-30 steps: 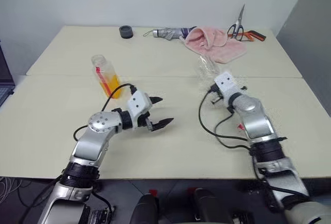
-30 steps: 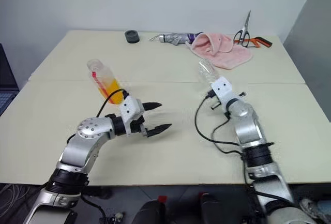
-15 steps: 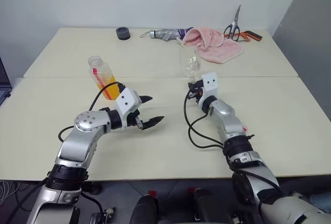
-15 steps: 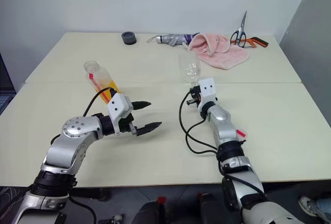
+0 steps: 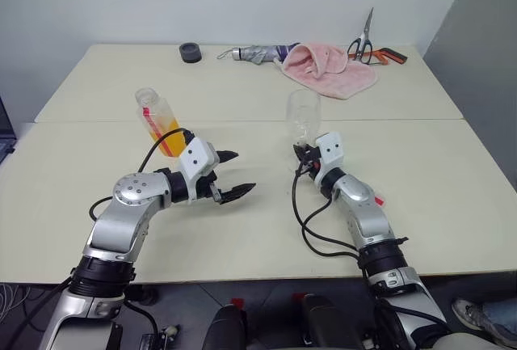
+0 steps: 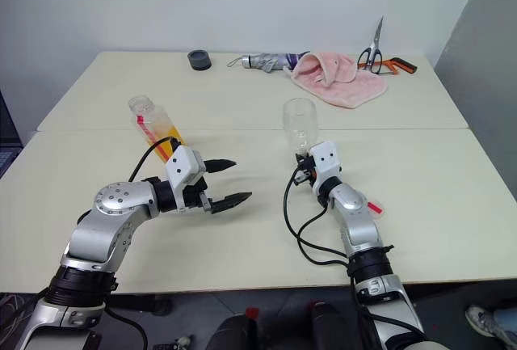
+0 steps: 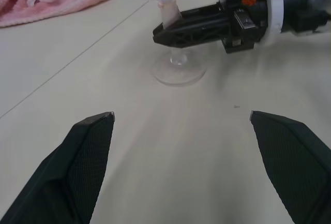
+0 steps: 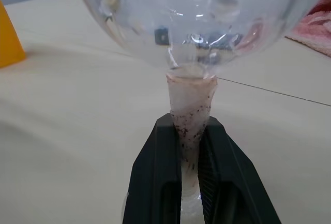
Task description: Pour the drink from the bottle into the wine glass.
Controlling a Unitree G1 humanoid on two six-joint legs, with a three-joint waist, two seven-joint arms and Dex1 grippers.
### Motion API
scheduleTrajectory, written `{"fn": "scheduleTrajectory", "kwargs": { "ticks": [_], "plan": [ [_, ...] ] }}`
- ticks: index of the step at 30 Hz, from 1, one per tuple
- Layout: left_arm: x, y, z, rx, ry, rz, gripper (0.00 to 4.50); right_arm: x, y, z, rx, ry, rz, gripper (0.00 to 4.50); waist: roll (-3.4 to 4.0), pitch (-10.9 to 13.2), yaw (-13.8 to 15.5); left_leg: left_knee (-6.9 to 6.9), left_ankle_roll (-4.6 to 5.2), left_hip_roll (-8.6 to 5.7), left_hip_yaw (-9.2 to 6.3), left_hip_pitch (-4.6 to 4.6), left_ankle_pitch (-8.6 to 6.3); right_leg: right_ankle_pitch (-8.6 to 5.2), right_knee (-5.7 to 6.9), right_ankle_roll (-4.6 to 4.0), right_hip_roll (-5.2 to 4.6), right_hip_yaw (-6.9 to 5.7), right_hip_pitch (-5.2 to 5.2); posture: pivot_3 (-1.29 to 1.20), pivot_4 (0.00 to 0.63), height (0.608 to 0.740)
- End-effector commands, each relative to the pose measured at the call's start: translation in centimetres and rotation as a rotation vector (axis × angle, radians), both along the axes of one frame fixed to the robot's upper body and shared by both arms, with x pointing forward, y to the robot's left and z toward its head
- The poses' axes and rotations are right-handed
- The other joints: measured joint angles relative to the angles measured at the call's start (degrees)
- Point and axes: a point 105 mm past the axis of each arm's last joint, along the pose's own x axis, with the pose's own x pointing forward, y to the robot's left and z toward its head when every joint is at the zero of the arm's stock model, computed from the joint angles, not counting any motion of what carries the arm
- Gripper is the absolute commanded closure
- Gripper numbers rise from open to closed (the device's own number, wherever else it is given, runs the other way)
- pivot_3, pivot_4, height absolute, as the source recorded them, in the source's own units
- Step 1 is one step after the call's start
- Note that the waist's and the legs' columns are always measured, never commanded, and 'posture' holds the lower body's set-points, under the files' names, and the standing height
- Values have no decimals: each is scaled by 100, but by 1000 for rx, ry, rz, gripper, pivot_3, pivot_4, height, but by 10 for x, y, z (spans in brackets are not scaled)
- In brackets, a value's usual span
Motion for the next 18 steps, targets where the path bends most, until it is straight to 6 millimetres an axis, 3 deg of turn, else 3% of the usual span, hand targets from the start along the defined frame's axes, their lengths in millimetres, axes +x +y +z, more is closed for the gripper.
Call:
{"fn": "scheduleTrajectory", "kwargs": {
  "ticks": [1,9,13,18],
  "plan": [
    [0,9,31,-69,-63,22,0,-1,26,10,69,-35,89,4355,1,0,-56,-1,0,1,-1,0,0,0,0,0,0,0,0,0,150,740],
    [-6,23,42,-87,-68,65,0,-1,64,33,135,-101,186,4355,3,3,-51,-4,-1,0,-6,-10,0,0,-4,-1,-4,-3,-7,0,150,740],
    [-6,27,43,-78,-79,88,0,1,74,23,105,-84,200,4355,3,3,-13,-2,-1,0,-7,-15,0,0,-5,0,-13,-4,-7,0,150,740],
    [-4,30,47,-81,-88,97,0,4,72,10,78,-51,199,4355,3,4,0,-1,-1,-3,-7,-16,0,0,-6,0,-15,-4,-6,0,150,740]
  ]
}}
